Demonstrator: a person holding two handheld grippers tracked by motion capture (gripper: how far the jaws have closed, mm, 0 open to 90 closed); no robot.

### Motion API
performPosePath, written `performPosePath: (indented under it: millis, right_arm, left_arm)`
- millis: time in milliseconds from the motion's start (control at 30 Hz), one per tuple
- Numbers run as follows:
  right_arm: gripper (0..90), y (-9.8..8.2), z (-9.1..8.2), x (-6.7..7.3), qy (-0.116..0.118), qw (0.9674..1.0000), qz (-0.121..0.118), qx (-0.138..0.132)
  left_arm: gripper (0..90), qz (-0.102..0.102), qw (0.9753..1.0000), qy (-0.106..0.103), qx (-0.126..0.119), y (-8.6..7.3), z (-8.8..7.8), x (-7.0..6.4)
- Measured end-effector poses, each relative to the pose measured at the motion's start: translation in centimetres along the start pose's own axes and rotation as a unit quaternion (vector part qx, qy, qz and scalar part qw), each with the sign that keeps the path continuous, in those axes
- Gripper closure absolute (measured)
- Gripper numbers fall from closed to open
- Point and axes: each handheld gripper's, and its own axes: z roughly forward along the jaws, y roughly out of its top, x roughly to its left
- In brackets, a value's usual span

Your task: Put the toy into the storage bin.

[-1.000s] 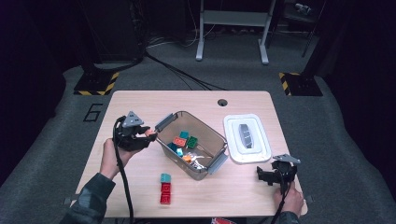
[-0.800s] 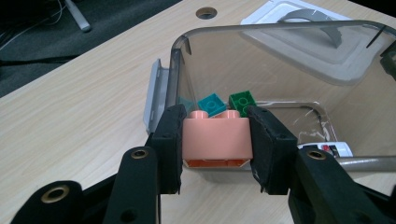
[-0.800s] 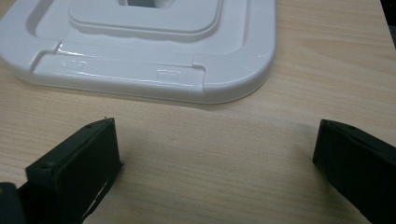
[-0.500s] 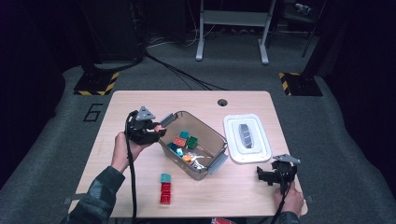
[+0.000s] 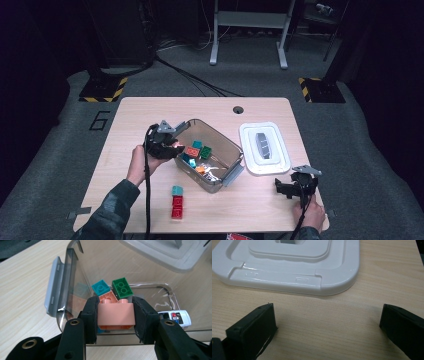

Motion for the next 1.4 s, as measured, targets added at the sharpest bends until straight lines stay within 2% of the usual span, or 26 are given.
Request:
performPosePath:
  millis: [267, 367, 400, 533, 733, 800, 900, 1133, 1400]
  right_arm:
    - [0.0, 0.0, 0.0, 0.0, 0.0, 1.0, 0.0, 0.0]
    - [0.0, 0.0, 0.0, 0.0, 0.0, 1.0, 0.0, 0.0]
    - [0.0, 0.0, 0.0, 0.0, 0.0, 1.0, 0.0, 0.0]
    - [0.0, 0.0, 0.0, 0.0, 0.0, 1.0, 0.0, 0.0]
    - [0.0, 0.0, 0.0, 0.0, 0.0, 1.0, 0.0, 0.0]
    - [0.0, 0.0, 0.0, 0.0, 0.0, 1.0, 0.001, 0.0]
    - [0.0, 0.0, 0.0, 0.0, 0.0, 1.0, 0.0, 0.0]
    - [0.0, 0.0, 0.0, 0.0, 0.0, 1.0, 0.001, 0.0]
    - [0.0, 0.0, 0.0, 0.0, 0.0, 1.0, 0.001, 0.0]
  left_arm:
    - [57.4, 0.006, 0.9998, -0.013, 0.014, -0.1, -0.1, 0.0]
    - [50.5, 0.01, 0.9998, -0.015, 0.012, -0.2, -0.4, 0.0]
    - [47.2, 0.004, 0.9998, -0.014, 0.01, -0.3, -0.5, -0.1]
    - [33.1, 0.007, 0.9999, -0.011, -0.002, -0.4, -1.5, -0.3]
    - [20.6, 0.018, 0.9996, 0.003, -0.021, -0.9, -3.3, -0.7]
    - [16.4, 0.024, 0.9994, 0.011, -0.023, -1.3, -3.8, -0.9]
    - [13.1, 0.023, 0.9992, 0.016, -0.027, -2.1, -4.4, -1.1]
    - [6.5, 0.022, 0.9993, 0.012, -0.029, -4.4, -5.1, -1.1]
    - [0.1, 0.013, 0.9996, -0.002, -0.027, -7.2, -4.4, -1.0]
